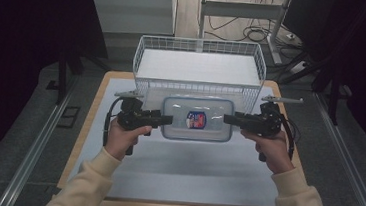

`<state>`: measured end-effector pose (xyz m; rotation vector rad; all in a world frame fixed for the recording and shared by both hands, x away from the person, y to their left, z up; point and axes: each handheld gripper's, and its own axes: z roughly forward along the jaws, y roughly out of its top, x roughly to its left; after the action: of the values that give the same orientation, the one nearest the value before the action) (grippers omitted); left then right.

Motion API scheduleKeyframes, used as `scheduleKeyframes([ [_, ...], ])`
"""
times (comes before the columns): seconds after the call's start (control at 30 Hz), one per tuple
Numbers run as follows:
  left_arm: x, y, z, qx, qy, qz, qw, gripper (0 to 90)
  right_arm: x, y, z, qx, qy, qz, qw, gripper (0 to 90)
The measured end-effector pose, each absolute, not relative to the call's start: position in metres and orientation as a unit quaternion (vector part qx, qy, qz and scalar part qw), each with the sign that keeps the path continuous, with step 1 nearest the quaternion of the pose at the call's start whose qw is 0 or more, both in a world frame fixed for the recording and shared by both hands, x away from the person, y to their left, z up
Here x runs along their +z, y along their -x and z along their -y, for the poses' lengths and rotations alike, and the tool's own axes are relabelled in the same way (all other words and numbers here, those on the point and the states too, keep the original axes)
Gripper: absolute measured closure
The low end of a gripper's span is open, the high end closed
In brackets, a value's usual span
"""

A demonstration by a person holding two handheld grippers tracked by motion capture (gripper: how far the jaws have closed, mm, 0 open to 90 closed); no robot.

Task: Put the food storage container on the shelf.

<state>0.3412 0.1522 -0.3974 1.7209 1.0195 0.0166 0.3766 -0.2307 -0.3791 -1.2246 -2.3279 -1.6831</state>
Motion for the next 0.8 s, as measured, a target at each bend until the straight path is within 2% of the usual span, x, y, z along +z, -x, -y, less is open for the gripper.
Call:
scheduleKeyframes([
  [0.8, -0.323, -0.382, -0.165, 0.033, -0.713, -0.417, 0.563, 45.9, -0.308, -0.414, 0.220, -0.560, 0.373, 0.740, -0.009, 52.8],
])
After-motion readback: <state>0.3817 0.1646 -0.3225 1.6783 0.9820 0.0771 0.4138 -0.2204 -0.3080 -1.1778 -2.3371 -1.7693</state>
